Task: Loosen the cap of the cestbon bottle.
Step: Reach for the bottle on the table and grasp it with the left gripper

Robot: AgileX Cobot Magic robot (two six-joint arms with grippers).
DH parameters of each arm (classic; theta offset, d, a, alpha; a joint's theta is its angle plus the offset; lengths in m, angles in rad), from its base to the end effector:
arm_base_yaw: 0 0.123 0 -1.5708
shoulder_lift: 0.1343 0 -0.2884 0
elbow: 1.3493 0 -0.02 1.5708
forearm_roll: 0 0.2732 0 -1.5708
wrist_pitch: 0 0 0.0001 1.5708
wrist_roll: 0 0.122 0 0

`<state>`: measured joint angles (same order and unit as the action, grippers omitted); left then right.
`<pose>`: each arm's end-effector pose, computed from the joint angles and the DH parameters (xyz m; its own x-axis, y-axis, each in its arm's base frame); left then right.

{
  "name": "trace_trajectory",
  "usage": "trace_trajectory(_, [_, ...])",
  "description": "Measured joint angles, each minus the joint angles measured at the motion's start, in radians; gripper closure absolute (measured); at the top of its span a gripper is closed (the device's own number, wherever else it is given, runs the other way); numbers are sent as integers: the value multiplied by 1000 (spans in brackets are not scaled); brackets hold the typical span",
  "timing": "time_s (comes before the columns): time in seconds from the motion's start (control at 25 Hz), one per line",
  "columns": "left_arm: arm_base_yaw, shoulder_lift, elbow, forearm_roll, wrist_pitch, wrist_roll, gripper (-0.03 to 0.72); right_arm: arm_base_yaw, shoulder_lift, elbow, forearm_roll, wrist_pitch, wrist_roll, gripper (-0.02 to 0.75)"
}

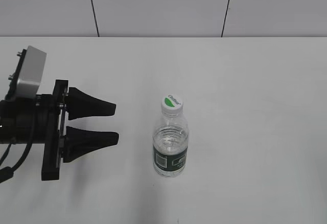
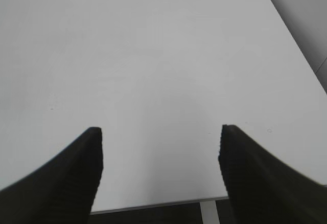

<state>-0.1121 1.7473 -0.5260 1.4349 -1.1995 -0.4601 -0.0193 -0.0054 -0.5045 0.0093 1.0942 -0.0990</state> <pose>0.2404 -0.1404 0.1248 -0.0556 0.2698 -0.9613 0.9851 0.1719 -0.0087 0.0359 0.0003 0.2720 -0.4758 -0.0854 -0.8754 -0.0331 0.9963 -0.0792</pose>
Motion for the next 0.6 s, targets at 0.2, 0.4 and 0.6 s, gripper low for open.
trace_trajectory(0.2, [0,1,0,46,-1,0,300,0,0,0,0,0,0,191])
trace_trajectory(0.4, [0,27,-8,53,-3,0,302,0,0,0,0,0,0,191])
trace_trajectory(0.6, [0,31,-32,50,-3,0,304,0,0,0,-3,0,0,191])
